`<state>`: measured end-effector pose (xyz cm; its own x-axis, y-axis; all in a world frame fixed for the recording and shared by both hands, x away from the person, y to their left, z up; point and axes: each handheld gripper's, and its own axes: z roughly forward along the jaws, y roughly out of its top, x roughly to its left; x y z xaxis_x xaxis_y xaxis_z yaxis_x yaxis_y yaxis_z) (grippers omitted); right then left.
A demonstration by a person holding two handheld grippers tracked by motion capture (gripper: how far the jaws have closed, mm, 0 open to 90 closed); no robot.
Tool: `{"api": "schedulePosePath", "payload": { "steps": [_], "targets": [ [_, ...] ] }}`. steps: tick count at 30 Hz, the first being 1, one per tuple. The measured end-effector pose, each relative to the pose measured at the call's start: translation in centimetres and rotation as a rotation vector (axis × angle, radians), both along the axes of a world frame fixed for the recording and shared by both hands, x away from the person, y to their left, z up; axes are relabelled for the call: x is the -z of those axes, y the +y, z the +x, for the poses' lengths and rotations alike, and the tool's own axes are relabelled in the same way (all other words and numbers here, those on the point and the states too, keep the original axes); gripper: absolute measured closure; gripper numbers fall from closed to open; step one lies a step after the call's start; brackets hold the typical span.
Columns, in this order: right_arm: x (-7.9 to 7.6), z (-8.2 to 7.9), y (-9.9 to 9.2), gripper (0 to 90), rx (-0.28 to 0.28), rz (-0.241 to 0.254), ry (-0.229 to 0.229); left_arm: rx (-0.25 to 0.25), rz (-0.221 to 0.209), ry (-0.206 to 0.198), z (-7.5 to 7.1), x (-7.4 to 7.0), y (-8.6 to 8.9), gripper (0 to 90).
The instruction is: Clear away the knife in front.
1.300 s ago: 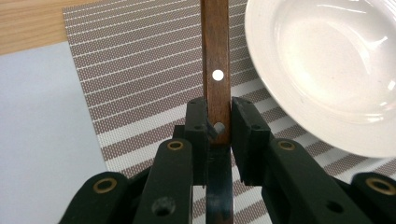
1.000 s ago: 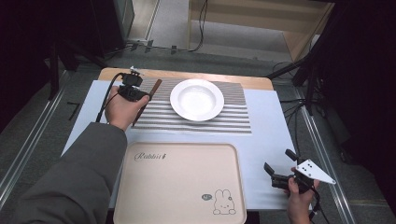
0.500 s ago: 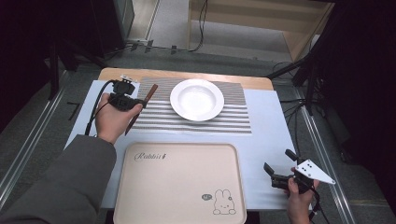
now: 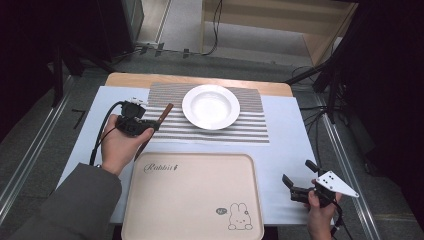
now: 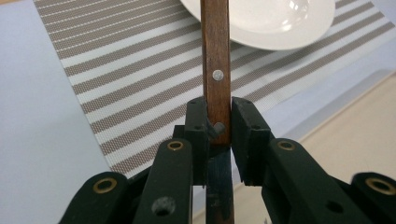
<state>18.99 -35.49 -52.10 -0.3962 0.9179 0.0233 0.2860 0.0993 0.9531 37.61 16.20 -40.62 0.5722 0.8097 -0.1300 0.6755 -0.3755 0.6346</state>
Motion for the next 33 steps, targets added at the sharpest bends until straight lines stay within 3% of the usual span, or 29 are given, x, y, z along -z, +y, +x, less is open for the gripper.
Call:
{"api": "schedulePosePath", "payload": {
  "steps": [10,16,25,33],
  "targets": [
    [0.0,0.0,0.0,0.0,-0.002,-0.003,0.001,0.023,-0.031,-0.012,-3.1,0.2,0.0,76.6],
    [0.0,0.0,0.0,0.0,-0.003,-0.005,0.000,0.048,-0.008,-0.033,-5.2,0.7,-0.6,76.6],
    [0.0,0.0,0.1,0.0,-0.003,-0.006,0.002,0.056,-0.056,-0.012,-6.9,1.6,-0.6,76.5],
    [0.0,0.0,0.1,0.0,-0.003,-0.005,0.002,0.061,-0.046,-0.010,-8.5,2.2,-0.3,76.5]
  ]
}}
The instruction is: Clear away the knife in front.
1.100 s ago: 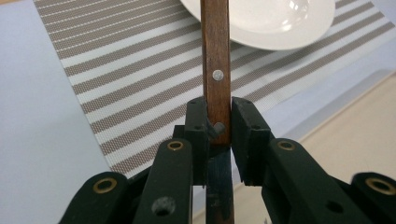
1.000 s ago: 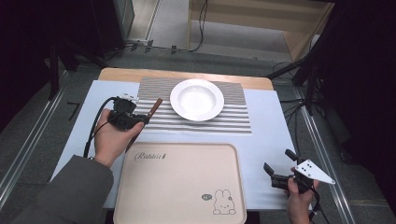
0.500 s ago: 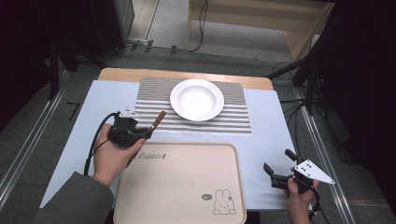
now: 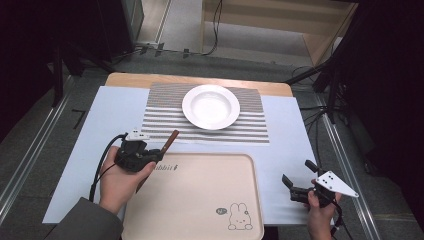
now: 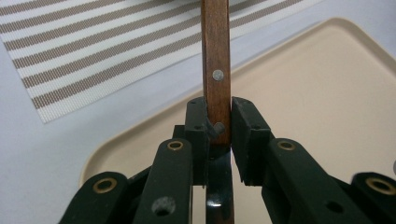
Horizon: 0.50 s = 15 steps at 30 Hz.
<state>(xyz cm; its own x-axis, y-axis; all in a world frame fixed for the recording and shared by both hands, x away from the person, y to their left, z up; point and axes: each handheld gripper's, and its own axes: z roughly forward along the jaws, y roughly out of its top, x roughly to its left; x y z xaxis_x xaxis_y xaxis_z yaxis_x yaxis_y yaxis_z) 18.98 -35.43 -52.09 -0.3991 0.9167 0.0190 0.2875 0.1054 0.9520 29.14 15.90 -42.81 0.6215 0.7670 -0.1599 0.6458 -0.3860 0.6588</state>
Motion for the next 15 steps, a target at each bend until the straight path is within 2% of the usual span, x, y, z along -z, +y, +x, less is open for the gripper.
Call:
{"api": "schedulePosePath", "payload": {
  "steps": [15],
  "targets": [
    [0.0,0.0,0.0,0.0,-0.001,-0.002,0.001,-0.019,-0.026,0.035,-2.2,1.8,1.2,76.6]
  ]
}}
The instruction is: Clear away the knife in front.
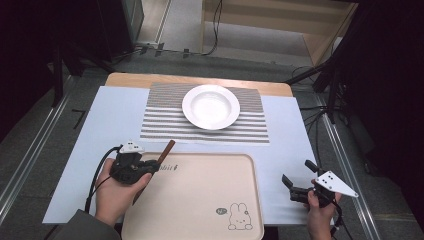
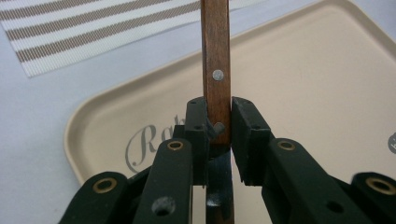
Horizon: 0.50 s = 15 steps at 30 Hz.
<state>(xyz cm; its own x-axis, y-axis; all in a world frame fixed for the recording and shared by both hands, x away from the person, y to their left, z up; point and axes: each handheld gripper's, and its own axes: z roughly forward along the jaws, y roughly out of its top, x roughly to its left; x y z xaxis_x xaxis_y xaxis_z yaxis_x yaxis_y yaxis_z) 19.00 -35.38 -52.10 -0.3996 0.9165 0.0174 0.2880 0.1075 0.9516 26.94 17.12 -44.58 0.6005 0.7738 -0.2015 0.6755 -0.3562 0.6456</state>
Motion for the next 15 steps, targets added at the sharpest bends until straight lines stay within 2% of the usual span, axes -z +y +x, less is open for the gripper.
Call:
{"api": "schedulePosePath", "payload": {
  "steps": [15],
  "targets": [
    [0.0,0.0,0.0,0.0,0.002,-0.002,0.001,-0.040,-0.019,0.039,-1.2,2.3,1.4,76.5]
  ]
}}
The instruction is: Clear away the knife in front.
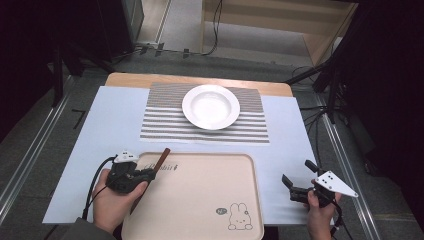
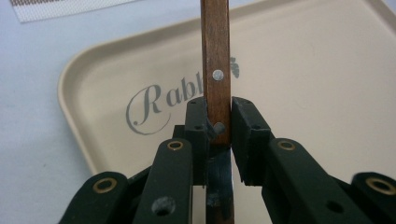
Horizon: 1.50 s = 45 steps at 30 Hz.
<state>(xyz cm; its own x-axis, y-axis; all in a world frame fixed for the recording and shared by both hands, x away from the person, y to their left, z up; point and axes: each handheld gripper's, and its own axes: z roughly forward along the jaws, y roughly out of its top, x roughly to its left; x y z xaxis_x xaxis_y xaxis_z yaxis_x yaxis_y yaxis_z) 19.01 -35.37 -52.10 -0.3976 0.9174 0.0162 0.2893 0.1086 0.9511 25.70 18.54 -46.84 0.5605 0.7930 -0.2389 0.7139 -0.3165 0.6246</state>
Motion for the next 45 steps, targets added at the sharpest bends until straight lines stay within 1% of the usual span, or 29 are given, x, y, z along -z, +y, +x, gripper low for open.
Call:
{"api": "schedulePosePath", "payload": {
  "steps": [7,11,15,18,22,23,25,26,27,29,30,31,32,33,34,36,37,39,41,43,45],
  "targets": [
    [0.0,0.0,0.0,0.0,0.002,-0.001,0.001,-0.027,-0.004,0.013,-0.4,1.2,0.4,76.5],
    [0.0,0.0,0.0,0.0,0.002,-0.002,0.001,-0.041,-0.018,0.024,-0.6,1.6,0.7,76.4],
    [0.0,0.0,0.0,0.0,0.003,-0.003,0.001,-0.044,-0.014,0.026,-0.7,1.9,0.8,76.4],
    [0.0,0.0,0.0,0.0,0.004,-0.005,0.001,-0.047,0.003,0.025,-0.9,2.2,0.6,76.3],
    [0.0,0.0,0.0,0.0,0.002,-0.007,-0.001,-0.052,0.013,0.013,-1.0,2.3,0.5,76.1],
    [0.0,0.0,0.1,0.0,0.002,-0.007,-0.001,-0.050,0.019,0.008,-1.0,2.3,0.5,76.0],
    [0.0,0.0,0.1,0.0,0.003,-0.007,-0.001,-0.047,0.073,-0.039,-1.2,2.2,0.1,74.2],
    [0.0,0.0,0.0,0.0,0.003,-0.006,-0.001,-0.041,0.079,-0.060,-1.1,2.2,0.0,67.0],
    [0.0,0.0,0.0,0.0,0.003,-0.007,0.000,-0.035,0.071,-0.076,-1.1,2.0,-0.1,62.8],
    [0.0,0.0,0.1,0.0,0.004,-0.009,0.000,-0.020,0.042,-0.107,-1.0,1.5,-0.2,62.4],
    [0.0,0.0,0.1,0.0,0.005,-0.011,0.000,-0.001,0.026,-0.113,-0.9,1.3,-0.4,65.9],
    [0.0,0.0,0.1,0.0,0.004,-0.012,0.000,0.024,0.015,-0.108,-0.9,1.1,-0.6,71.2],
    [0.0,0.0,0.1,0.0,0.004,-0.011,0.001,0.051,0.019,-0.104,-0.7,0.9,-1.0,78.1],
    [0.0,0.1,0.1,0.0,0.005,-0.011,0.001,0.071,0.037,-0.102,-0.6,1.0,-1.4,84.3],
    [0.0,0.1,0.1,0.0,0.005,-0.012,0.000,0.085,0.058,-0.100,-0.4,1.0,-1.7,88.5],
    [0.0,0.1,0.1,0.0,0.004,-0.012,-0.001,0.103,0.082,-0.085,0.1,1.4,-2.3,89.2],
    [0.0,0.0,0.1,0.0,0.005,-0.011,0.001,0.097,0.100,-0.081,0.3,1.6,-2.5,89.3],
    [0.0,0.0,0.1,0.0,0.006,-0.011,0.001,0.096,0.116,-0.066,0.6,2.0,-2.5,89.4],
    [0.0,0.0,0.1,0.0,0.007,-0.007,0.002,0.086,0.121,-0.059,0.7,2.3,-2.2,89.4],
    [0.0,0.0,0.1,0.0,0.006,-0.010,0.001,0.083,0.096,-0.051,0.8,2.4,-1.6,89.5],
    [0.0,0.0,0.1,0.0,0.005,-0.012,0.002,0.070,0.099,-0.053,0.9,2.4,-1.1,89.5]
  ]
}}
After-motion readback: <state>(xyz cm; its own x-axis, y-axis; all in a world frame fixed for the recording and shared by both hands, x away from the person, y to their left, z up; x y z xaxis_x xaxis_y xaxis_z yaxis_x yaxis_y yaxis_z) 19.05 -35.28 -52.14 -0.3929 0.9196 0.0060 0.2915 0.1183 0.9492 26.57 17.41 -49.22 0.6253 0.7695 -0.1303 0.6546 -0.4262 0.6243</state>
